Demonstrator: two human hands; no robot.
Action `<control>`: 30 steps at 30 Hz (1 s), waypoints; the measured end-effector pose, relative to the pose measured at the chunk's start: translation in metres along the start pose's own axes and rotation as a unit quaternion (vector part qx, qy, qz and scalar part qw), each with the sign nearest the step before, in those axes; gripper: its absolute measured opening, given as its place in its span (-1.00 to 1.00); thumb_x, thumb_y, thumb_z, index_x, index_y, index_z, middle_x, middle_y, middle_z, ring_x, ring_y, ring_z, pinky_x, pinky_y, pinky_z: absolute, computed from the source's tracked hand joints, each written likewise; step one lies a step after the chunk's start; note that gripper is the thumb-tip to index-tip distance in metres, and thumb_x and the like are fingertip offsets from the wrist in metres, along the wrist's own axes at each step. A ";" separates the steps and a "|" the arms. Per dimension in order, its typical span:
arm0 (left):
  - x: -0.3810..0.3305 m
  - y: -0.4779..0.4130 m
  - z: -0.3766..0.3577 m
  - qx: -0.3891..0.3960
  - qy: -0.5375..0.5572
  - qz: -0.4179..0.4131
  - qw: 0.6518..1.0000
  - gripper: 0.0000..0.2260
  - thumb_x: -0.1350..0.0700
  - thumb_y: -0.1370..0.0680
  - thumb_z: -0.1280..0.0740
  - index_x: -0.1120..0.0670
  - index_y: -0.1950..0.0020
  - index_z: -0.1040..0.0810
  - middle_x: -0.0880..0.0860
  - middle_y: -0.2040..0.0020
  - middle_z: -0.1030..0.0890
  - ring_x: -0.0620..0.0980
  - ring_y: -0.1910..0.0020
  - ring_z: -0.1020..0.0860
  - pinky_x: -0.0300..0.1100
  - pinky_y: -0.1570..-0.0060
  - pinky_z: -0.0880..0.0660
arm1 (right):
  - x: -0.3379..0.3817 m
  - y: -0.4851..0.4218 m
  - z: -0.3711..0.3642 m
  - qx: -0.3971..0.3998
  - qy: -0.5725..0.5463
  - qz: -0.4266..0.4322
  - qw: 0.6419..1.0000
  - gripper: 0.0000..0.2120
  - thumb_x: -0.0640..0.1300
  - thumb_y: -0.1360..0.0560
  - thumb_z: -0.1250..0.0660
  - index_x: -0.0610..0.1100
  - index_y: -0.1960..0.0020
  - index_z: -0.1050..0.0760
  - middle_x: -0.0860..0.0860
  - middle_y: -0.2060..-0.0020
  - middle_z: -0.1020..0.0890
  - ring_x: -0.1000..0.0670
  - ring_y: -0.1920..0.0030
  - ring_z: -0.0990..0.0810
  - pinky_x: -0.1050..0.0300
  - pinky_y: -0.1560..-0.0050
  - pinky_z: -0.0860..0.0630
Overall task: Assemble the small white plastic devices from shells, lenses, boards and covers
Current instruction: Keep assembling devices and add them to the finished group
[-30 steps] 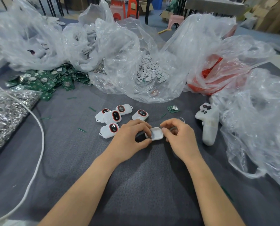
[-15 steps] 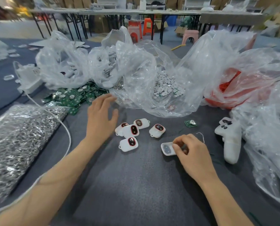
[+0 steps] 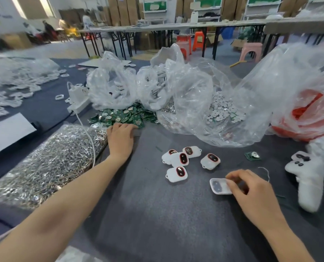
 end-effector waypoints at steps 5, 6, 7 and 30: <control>-0.070 0.024 0.029 0.060 0.440 0.116 0.889 -0.81 0.21 -0.54 -0.38 0.04 -0.05 -0.41 0.03 0.26 -0.68 -0.05 0.29 -0.62 -0.26 0.23 -0.52 | -0.006 0.000 0.007 -0.052 -0.099 -0.037 0.993 -0.82 -0.27 -0.44 -0.42 0.02 0.15 -0.59 0.16 0.27 -0.63 0.12 0.27 -0.56 0.45 0.23 -0.41; -0.093 0.032 0.031 0.089 0.519 0.137 0.839 -0.79 0.22 -0.53 -0.40 0.02 -0.04 -0.41 0.03 0.31 -0.67 -0.07 0.32 -0.63 -0.31 0.26 -0.52 | -0.007 0.000 0.008 -0.059 -0.135 -0.051 0.988 -0.82 -0.24 -0.46 -0.41 0.05 0.15 -0.59 0.17 0.28 -0.64 0.13 0.31 -0.57 0.45 0.25 -0.42; -0.117 0.042 0.032 0.120 0.576 0.145 0.795 -0.79 0.24 -0.52 -0.40 0.02 -0.04 -0.44 0.05 0.34 -0.67 -0.06 0.34 -0.65 -0.31 0.29 -0.53 | -0.009 0.000 0.010 -0.062 -0.178 -0.065 0.980 -0.81 -0.22 -0.48 -0.39 0.09 0.15 -0.60 0.16 0.28 -0.65 0.13 0.36 -0.57 0.43 0.28 -0.44; -0.209 0.115 0.027 0.282 0.693 0.102 0.655 -0.80 0.39 -0.53 -0.29 0.17 -0.08 -0.57 0.00 0.27 -0.68 -0.09 0.30 -0.65 -0.31 0.19 -0.56 | -0.008 -0.001 0.007 0.002 -0.477 -0.154 0.865 -0.92 -0.21 -0.42 -0.42 -0.06 0.18 -0.67 -0.11 0.34 -0.64 0.01 0.41 -0.57 0.22 0.37 -0.51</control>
Point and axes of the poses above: each hand's wrist, its own y-axis away from the middle knuckle, its own z-axis out of the back of the hand, x = y × z, the point moved 5 cm from there along -y, towards the middle knuckle
